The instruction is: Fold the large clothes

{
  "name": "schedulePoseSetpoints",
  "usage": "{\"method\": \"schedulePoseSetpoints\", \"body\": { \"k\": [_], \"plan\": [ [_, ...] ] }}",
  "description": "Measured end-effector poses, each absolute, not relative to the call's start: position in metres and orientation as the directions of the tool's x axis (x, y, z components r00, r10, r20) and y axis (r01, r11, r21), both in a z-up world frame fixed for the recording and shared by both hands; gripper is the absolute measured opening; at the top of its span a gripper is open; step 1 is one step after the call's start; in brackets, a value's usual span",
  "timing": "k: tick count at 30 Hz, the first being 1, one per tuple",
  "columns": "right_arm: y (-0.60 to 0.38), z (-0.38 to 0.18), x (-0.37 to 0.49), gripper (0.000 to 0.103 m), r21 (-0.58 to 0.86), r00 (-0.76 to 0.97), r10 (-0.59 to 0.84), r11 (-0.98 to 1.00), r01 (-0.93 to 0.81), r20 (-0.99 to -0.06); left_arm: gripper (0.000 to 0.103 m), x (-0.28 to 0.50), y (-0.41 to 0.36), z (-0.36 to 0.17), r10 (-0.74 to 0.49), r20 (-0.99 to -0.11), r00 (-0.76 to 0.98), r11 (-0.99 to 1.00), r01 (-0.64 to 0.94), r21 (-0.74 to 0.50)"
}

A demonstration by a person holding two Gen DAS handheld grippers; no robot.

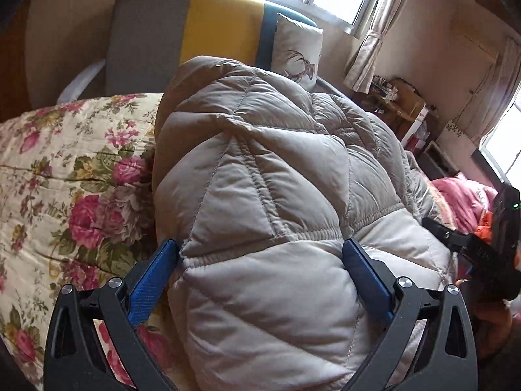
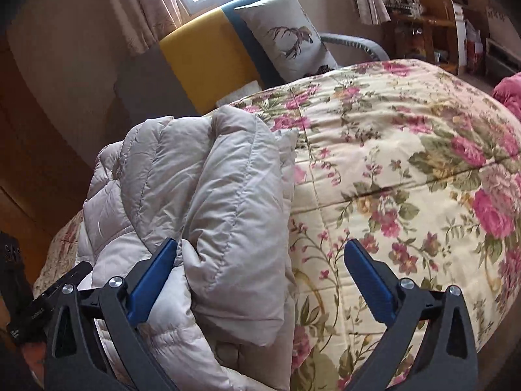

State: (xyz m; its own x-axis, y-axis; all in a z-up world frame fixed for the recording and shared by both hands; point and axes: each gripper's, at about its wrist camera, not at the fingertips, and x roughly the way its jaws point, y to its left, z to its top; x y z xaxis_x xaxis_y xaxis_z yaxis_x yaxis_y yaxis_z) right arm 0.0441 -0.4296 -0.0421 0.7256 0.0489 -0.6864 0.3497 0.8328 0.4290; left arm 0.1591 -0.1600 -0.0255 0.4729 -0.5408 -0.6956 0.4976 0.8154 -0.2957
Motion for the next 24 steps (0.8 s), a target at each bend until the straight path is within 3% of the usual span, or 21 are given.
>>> {"method": "schedulePoseSetpoints", "body": {
  "k": [9,16,24],
  "plan": [
    [-0.442,-0.071,0.045,0.101,0.609,0.690,0.278,0.738,0.292,-0.668,0.099,0.168,-0.111,-0.043,-0.699,-0.647,0.305,0.704,0.450,-0.550],
    [-0.459,-0.093,0.055,0.101,0.745,0.635,0.469,0.609,0.272,-0.614,0.099,0.170,-0.096,-0.048,-0.736,-0.629,0.249,0.664,0.448,-0.599],
    [-0.462,-0.104,0.086,0.101,0.797,0.589,0.573,0.561,0.225,-0.570,0.100,0.170,-0.113,-0.071,-0.782,-0.610,0.125,0.599,0.420,-0.682]
  ]
}}
